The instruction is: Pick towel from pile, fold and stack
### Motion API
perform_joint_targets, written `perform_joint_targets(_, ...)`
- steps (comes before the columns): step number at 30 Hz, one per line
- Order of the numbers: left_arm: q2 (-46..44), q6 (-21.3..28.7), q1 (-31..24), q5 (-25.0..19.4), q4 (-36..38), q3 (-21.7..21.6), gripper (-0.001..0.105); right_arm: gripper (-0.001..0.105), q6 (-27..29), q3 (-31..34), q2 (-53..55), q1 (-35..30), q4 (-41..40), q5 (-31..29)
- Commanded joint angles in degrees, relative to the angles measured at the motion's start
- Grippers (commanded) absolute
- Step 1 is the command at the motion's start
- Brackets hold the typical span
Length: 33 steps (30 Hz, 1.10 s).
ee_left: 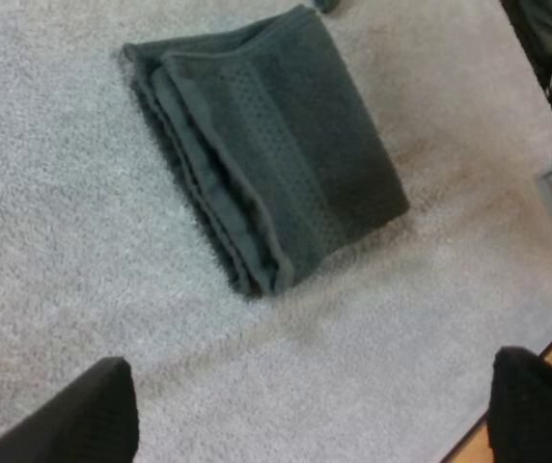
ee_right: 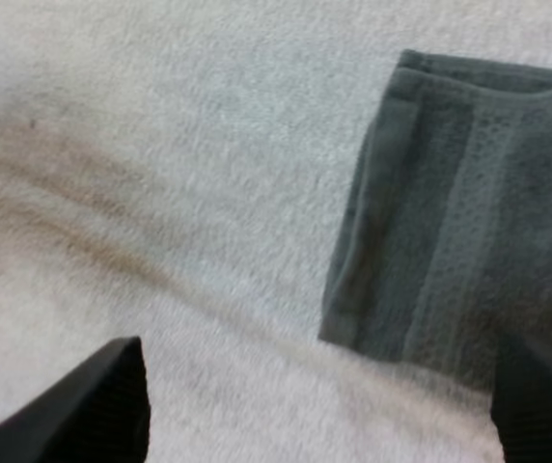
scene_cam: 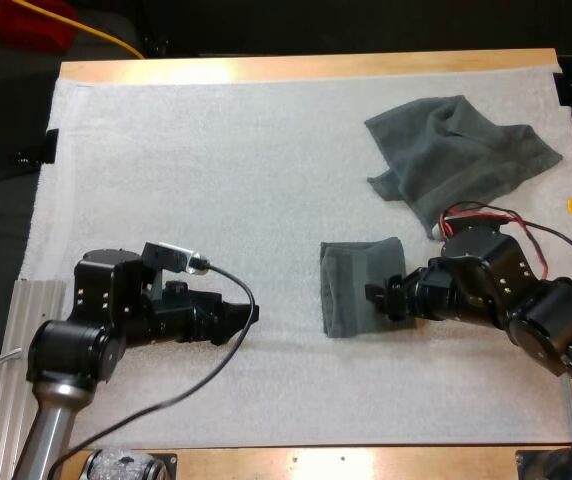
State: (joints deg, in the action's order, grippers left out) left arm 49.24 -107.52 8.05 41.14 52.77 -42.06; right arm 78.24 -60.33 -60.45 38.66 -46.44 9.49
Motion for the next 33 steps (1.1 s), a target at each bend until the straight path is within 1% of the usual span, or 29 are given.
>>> perform_joint_targets(1, 0.72, -0.37, 0.25, 0.32, -1.07, -0.14, 0.072, 0.071, 0.42, -0.36, 0.57, 0.01, -0.08, -0.49)
perform_joint_targets(5, 4.10, -0.86, 0.25, 0.32, -3.20, -0.14, 0.072, 0.071, 0.42, -0.36, 0.55, 0.01, -0.08, -0.49)
perform_joint_targets(9, 7.27, -2.94, 0.25, 0.32, -5.36, -0.14, 0.072, 0.071, 0.42, -0.36, 0.55, 0.01, -0.08, -0.49)
perform_joint_targets(13, 10.17, -3.75, 0.25, 0.09, -6.65, -0.14, 0.072, 0.071, 0.42, -0.36, 0.55, 0.01, -0.08, -0.49)
perform_joint_targets(16, 12.06, -4.15, 0.92, -2.05, -7.11, -0.14, 0.072, 0.071, 0.42, -0.36, 0.55, 0.01, -0.08, -0.49)
perform_joint_targets(17, 12.78, -4.49, 1.76, -3.58, -7.42, -0.14, 0.072, 0.071, 0.42, -0.36, 0.55, 0.01, -0.08, -0.49)
perform_joint_targets(19, 13.87, -5.20, 3.81, -5.13, -8.27, -0.14, 0.072, 0.071, 0.42, -0.36, 0.55, 0.01, -0.08, -0.52)
perform_joint_targets(21, 15.00, -7.19, 6.51, -7.24, -10.06, -0.14, 0.072, 0.071, 0.42, -0.36, 0.55, 0.01, -0.08, -0.69)
perform_joint_targets(22, 15.34, -7.92, 7.20, -7.62, -10.80, -0.14, 0.072, 0.071, 0.42, -0.36, 0.55, 0.01, -0.08, -0.67)
perform_joint_targets(27, 17.89, -14.94, 12.51, -9.54, -17.18, -0.14, 0.072, 0.071, 0.42, -0.36, 0.55, 0.01, -0.08, -0.67)
perform_joint_targets(30, 19.78, -18.02, 14.85, -10.38, -19.84, -0.14, 0.072, 0.071, 0.42, -0.36, 0.55, 0.01, -0.08, -0.67)
perform_joint_targets(31, 20.14, -18.37, 15.24, -10.72, -20.29, -0.14, 0.072, 0.071, 0.42, -0.36, 0.55, 0.01, -0.08, -0.67)
perform_joint_targets(33, 21.71, -19.98, 16.79, -12.19, -21.03, -0.14, 0.072, 0.071, 0.42, -0.36, 0.55, 0.01, -0.08, -0.67)
